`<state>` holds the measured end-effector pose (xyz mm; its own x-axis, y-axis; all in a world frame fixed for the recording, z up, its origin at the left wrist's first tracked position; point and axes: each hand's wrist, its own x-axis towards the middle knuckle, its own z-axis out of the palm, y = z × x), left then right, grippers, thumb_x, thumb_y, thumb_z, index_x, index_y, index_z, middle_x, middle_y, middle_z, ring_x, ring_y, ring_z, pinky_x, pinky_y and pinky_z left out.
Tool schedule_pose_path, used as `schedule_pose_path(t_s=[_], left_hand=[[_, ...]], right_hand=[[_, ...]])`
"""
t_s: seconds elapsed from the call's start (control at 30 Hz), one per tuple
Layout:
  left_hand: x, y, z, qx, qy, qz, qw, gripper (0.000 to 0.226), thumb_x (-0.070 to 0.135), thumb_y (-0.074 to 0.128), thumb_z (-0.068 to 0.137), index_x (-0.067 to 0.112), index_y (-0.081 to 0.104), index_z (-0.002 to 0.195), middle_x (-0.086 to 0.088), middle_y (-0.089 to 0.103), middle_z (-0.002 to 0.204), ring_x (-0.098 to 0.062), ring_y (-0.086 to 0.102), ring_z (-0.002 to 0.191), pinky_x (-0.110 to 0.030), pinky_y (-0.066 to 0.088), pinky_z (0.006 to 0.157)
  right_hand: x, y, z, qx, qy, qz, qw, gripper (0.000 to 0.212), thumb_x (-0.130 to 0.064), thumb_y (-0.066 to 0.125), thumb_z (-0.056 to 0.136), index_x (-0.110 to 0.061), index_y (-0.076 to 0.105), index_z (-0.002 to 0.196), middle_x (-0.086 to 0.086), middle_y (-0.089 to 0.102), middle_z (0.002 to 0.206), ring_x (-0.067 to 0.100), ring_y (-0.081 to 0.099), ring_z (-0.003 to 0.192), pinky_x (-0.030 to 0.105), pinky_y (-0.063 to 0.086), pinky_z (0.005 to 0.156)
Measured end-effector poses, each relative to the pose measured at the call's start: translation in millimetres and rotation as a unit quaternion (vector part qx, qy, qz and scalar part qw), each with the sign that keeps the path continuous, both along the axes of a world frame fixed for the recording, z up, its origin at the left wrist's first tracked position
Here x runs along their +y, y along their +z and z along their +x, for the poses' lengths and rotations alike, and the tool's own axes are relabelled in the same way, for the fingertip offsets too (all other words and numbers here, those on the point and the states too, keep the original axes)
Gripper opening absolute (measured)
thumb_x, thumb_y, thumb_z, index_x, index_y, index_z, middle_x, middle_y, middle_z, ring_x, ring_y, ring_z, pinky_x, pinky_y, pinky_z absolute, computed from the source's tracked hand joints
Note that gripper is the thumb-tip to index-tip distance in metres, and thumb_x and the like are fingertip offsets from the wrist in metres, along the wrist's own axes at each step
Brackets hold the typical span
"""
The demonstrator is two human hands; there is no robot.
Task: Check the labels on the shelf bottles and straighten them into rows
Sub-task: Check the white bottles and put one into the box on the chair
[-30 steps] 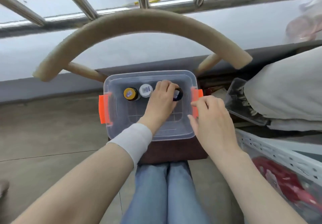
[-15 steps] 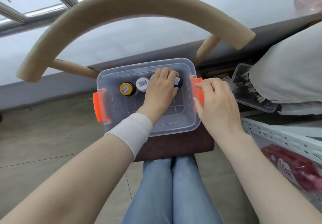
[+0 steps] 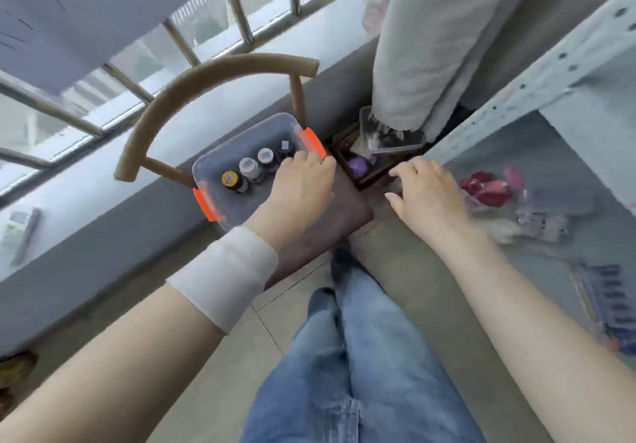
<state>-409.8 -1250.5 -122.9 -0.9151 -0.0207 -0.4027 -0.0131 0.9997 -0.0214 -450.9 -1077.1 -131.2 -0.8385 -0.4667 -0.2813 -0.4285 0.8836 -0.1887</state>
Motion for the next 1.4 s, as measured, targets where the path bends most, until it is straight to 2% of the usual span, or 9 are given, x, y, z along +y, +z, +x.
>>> schedule_pose_path(t_s=[0.13, 0.27, 0.4, 0.7, 0.93, 1.2, 1.27, 1.33, 1.4], left_hand=[[68.8, 47.8, 6.2, 0.023, -0.103, 0.029, 0.994, 0.033, 0.03, 0.053, 0.09, 0.009, 0.048, 0.114, -0.013, 0.055, 0.117, -0.034, 0.049, 0.111, -0.04, 0.038, 0.085], [156.5, 89.5, 6.3, 0.061, -0.207, 0.057, 0.975, 0.039, 0.032, 0.057, 0.089, 0.012, 0.046, 0.121, -0.01, 0.051, 0.12, -0.03, 0.047, 0.112, -0.036, 0.038, 0.089], [258.9, 124.9, 6.1, 0.094, -0.286, 0.091, 0.949, 0.042, 0.035, 0.051, 0.092, 0.013, 0.042, 0.127, -0.01, 0.049, 0.124, -0.03, 0.044, 0.117, -0.036, 0.036, 0.093], [449.2, 157.0, -5.8, 0.124, -0.393, 0.084, 0.907, 0.044, 0.037, 0.055, 0.09, 0.012, 0.043, 0.125, -0.011, 0.05, 0.124, -0.03, 0.046, 0.116, -0.037, 0.037, 0.092], [505.4, 152.8, -25.5, 0.133, -0.409, 0.082, 0.899, 0.049, 0.039, 0.054, 0.09, 0.01, 0.039, 0.127, -0.012, 0.049, 0.122, -0.031, 0.048, 0.114, -0.037, 0.038, 0.087], [528.3, 122.1, -50.0, 0.103, -0.4, 0.15, 0.898, 0.053, 0.04, 0.058, 0.088, 0.013, 0.038, 0.129, -0.01, 0.046, 0.121, -0.028, 0.049, 0.111, -0.036, 0.04, 0.079], [524.8, 114.1, -55.5, 0.08, -0.384, 0.215, 0.894, 0.048, 0.034, 0.06, 0.087, 0.013, 0.042, 0.126, -0.01, 0.048, 0.118, -0.029, 0.05, 0.108, -0.038, 0.042, 0.079], [514.5, 111.2, -62.1, 0.05, -0.312, 0.345, 0.884, 0.041, 0.026, 0.066, 0.084, 0.012, 0.05, 0.119, -0.007, 0.053, 0.112, -0.027, 0.056, 0.099, -0.036, 0.046, 0.08], [500.6, 115.5, -66.2, 0.004, -0.188, 0.487, 0.853, 0.034, 0.021, 0.069, 0.082, 0.015, 0.054, 0.112, 0.003, 0.058, 0.104, -0.016, 0.06, 0.089, -0.024, 0.049, 0.077]], right_hand=[[81.7, 45.3, 48.4, 0.015, -0.105, 0.013, 0.994, 0.04, -0.028, 0.059, 0.086, -0.009, 0.053, 0.12, 0.015, 0.052, 0.12, 0.035, 0.045, 0.113, 0.042, 0.037, 0.09], [165.4, 94.1, 77.1, 0.058, -0.202, 0.014, 0.978, 0.034, -0.022, 0.061, 0.084, -0.006, 0.056, 0.114, 0.018, 0.056, 0.113, 0.038, 0.05, 0.108, 0.045, 0.044, 0.087], [254.2, 134.6, 99.3, 0.087, -0.279, 0.038, 0.956, 0.037, -0.027, 0.059, 0.085, -0.009, 0.055, 0.117, 0.016, 0.055, 0.116, 0.036, 0.048, 0.11, 0.042, 0.039, 0.088], [420.4, 171.4, 121.1, 0.119, -0.369, 0.062, 0.92, 0.04, -0.03, 0.057, 0.087, -0.011, 0.051, 0.122, 0.014, 0.052, 0.12, 0.034, 0.047, 0.113, 0.039, 0.039, 0.089], [466.9, 165.7, 106.5, 0.112, -0.375, 0.073, 0.917, 0.039, -0.029, 0.056, 0.088, -0.007, 0.05, 0.119, 0.015, 0.051, 0.119, 0.035, 0.048, 0.112, 0.042, 0.041, 0.088], [471.7, 148.3, 83.8, 0.089, -0.379, 0.088, 0.917, 0.034, -0.027, 0.05, 0.091, -0.008, 0.048, 0.12, 0.013, 0.05, 0.12, 0.033, 0.047, 0.113, 0.041, 0.042, 0.088], [470.9, 143.9, 83.8, 0.088, -0.385, 0.066, 0.916, 0.034, -0.028, 0.049, 0.092, -0.008, 0.048, 0.121, 0.013, 0.048, 0.126, 0.032, 0.047, 0.115, 0.038, 0.039, 0.086], [472.4, 138.1, 85.8, 0.113, -0.425, -0.024, 0.898, 0.034, -0.027, 0.047, 0.094, -0.008, 0.049, 0.121, 0.012, 0.05, 0.128, 0.03, 0.049, 0.115, 0.033, 0.036, 0.083], [471.1, 133.0, 86.7, 0.111, -0.502, -0.195, 0.835, 0.034, -0.029, 0.047, 0.094, -0.009, 0.051, 0.122, 0.007, 0.055, 0.121, 0.023, 0.057, 0.104, 0.026, 0.037, 0.084]])
